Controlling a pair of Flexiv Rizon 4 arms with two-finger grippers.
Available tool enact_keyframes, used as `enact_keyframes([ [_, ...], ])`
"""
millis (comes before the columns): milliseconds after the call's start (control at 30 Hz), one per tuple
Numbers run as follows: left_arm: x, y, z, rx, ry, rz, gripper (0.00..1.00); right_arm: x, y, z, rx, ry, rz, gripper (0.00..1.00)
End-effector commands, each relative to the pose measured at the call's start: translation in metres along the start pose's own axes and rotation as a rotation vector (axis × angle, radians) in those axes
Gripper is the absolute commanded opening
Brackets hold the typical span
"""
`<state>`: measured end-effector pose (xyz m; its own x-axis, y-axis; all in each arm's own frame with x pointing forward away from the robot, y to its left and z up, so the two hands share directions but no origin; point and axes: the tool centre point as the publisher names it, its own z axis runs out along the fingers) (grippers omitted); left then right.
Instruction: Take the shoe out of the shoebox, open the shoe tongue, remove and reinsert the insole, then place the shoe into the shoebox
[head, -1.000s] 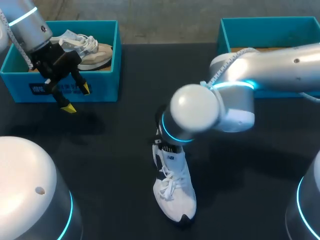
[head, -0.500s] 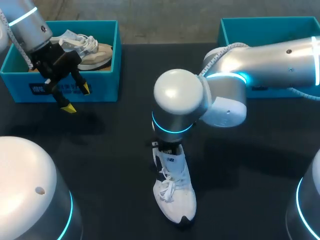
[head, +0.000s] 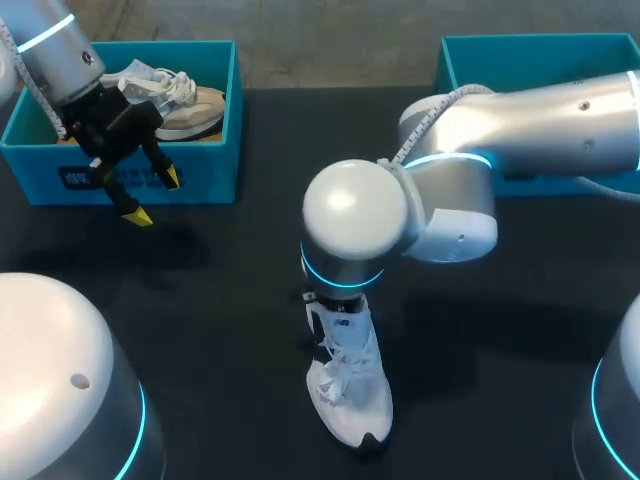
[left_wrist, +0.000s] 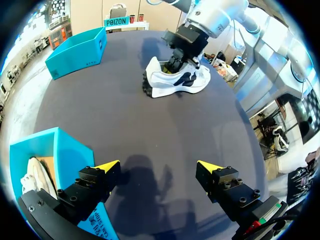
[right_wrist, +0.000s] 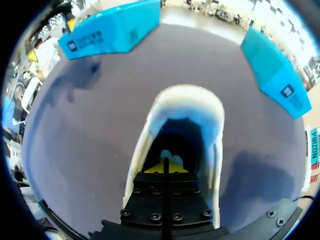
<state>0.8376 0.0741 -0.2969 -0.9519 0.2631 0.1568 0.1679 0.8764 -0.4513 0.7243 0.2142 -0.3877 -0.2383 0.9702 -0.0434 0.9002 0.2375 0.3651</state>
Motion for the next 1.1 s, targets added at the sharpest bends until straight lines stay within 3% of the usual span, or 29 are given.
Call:
enact_keyframes([
  [33,0.000,0.001,0.000,0.001,0.000,0.002,1.00,0.000,0.011,-0.002,0.005,0.003,-0.015,0.00],
  [200,0.000,0.001,0.000,0.001,0.000,0.002,1.00,-0.004,0.021,0.016,0.044,0.043,-0.031,0.00],
  [500,0.000,0.001,0.000,0.001,0.000,0.002,1.00,-0.009,0.010,0.040,0.141,0.091,-0.015,0.00],
  [1100,0.000,0.001,0.000,0.001,0.000,0.002,1.00,0.002,-0.041,0.022,0.239,0.041,0.062,0.00],
])
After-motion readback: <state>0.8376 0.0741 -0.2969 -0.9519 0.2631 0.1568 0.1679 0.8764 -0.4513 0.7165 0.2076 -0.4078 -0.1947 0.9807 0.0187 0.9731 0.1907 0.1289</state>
